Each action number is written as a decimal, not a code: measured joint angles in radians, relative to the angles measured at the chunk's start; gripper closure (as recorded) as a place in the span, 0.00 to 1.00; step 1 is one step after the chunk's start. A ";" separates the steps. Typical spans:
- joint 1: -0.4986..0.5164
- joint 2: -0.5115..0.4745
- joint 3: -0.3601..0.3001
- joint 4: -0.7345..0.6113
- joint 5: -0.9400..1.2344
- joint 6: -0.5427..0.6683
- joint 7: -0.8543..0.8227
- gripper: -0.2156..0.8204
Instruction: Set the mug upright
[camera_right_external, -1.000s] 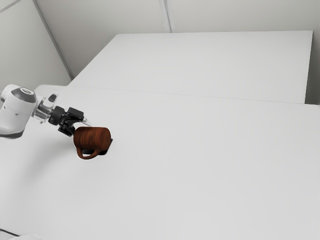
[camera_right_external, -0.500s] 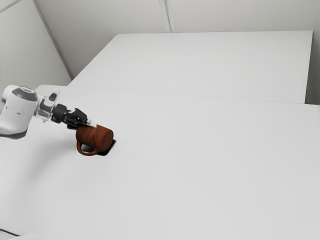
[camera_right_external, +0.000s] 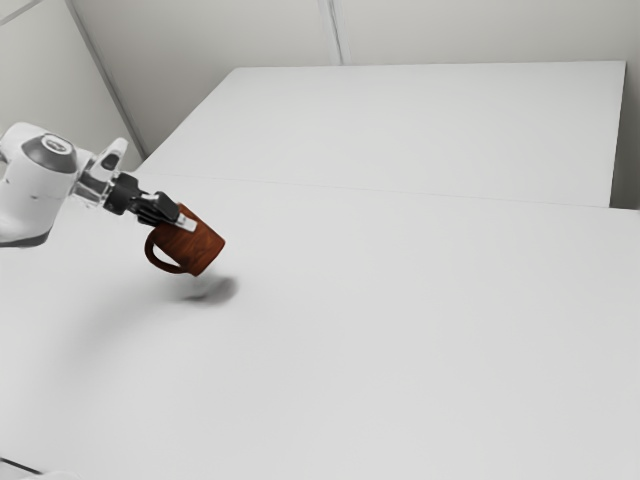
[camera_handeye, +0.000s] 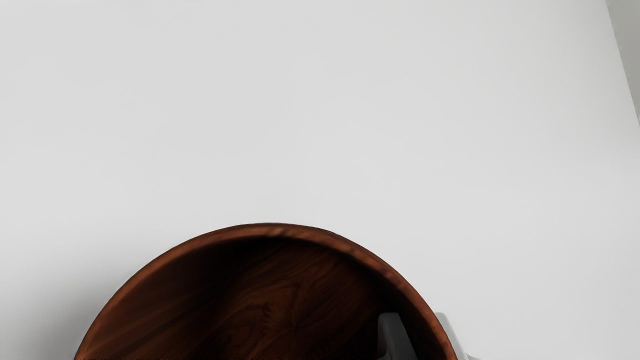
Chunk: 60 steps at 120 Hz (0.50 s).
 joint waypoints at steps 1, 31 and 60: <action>-0.005 -0.006 0.000 0.000 0.007 0.000 -0.002 0.93; -0.227 -0.127 0.045 -0.002 0.299 -0.012 -0.108 0.93; -0.486 -0.261 0.162 -0.116 0.502 -0.021 -0.247 0.94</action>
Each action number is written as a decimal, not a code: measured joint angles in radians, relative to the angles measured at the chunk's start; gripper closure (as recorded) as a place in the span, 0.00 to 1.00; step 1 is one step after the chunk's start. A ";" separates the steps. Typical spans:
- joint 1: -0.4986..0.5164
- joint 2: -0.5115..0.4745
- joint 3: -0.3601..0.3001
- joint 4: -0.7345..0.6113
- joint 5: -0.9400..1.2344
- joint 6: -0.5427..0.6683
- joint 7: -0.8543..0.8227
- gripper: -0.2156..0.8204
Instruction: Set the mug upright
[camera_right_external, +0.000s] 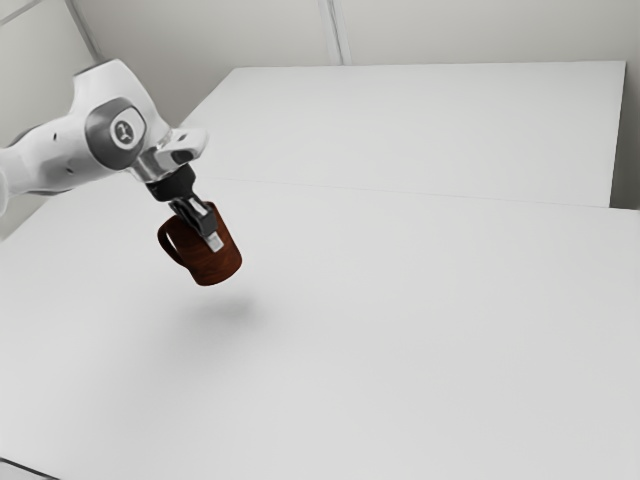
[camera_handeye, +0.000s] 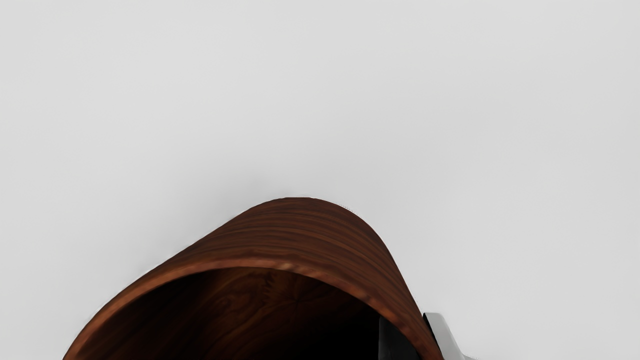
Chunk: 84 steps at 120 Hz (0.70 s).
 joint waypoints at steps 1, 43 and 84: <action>-0.005 -0.004 0.002 -0.005 0.004 0.001 -0.005 0.93; -0.103 -0.144 0.003 -0.234 0.119 0.145 -0.186 0.93; -0.147 -0.159 -0.020 -0.399 0.131 0.390 -0.291 0.94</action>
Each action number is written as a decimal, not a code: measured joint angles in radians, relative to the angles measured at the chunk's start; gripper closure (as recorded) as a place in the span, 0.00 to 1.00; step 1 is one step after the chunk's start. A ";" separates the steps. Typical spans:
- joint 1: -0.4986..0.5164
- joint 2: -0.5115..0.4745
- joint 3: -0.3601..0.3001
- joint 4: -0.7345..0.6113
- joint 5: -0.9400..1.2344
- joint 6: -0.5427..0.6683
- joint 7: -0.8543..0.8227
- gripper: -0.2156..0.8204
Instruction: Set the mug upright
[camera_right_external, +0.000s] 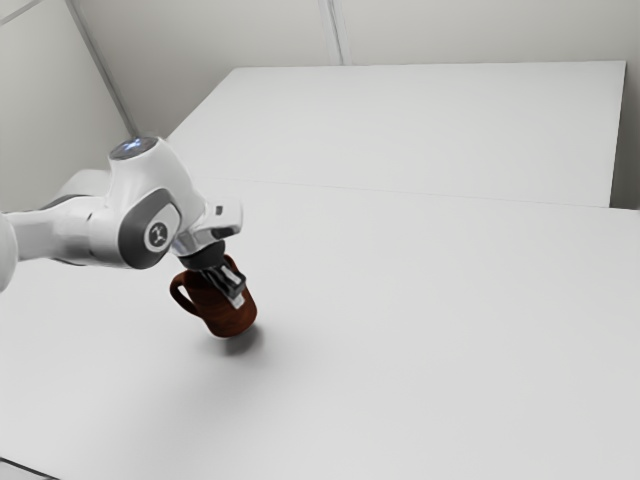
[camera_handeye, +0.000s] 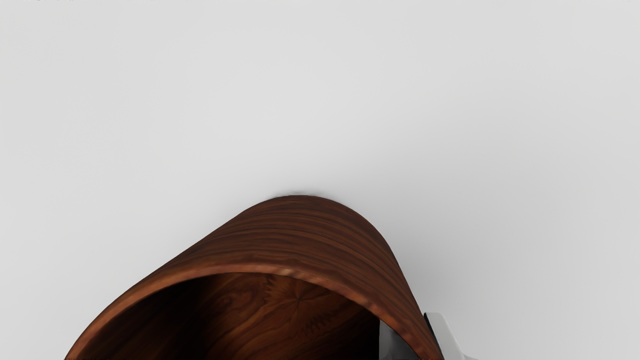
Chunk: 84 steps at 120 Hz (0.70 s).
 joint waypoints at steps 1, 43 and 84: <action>0.000 0.000 0.000 -0.003 0.000 0.006 -0.002 0.94; -0.003 0.050 -0.007 -0.028 0.030 0.149 -0.063 0.93; -0.001 0.114 -0.007 -0.032 0.035 0.179 -0.097 0.93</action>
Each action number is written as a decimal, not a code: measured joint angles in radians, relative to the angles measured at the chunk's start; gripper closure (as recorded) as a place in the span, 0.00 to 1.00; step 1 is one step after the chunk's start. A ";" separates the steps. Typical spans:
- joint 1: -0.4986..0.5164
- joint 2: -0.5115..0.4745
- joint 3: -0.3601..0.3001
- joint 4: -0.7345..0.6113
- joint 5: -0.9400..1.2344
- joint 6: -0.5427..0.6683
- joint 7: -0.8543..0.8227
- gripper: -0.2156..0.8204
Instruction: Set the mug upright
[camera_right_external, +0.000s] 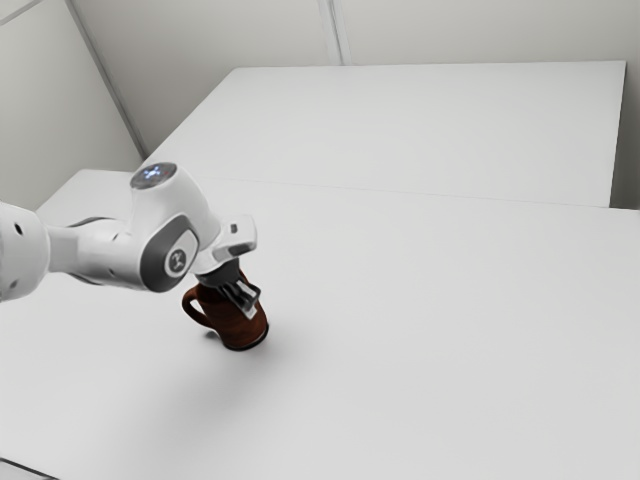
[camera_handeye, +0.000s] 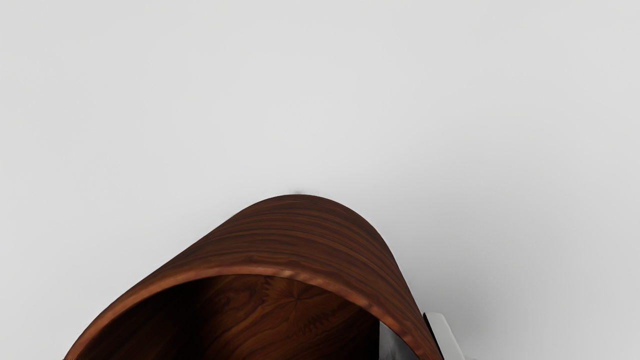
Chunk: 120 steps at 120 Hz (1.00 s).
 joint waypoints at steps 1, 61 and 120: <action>0.000 0.002 0.000 0.000 0.000 0.001 -0.001 0.93; -0.007 -0.008 0.000 0.014 0.004 0.002 -0.018 0.38; -0.005 -0.051 0.000 0.095 0.005 -0.163 -0.019 0.23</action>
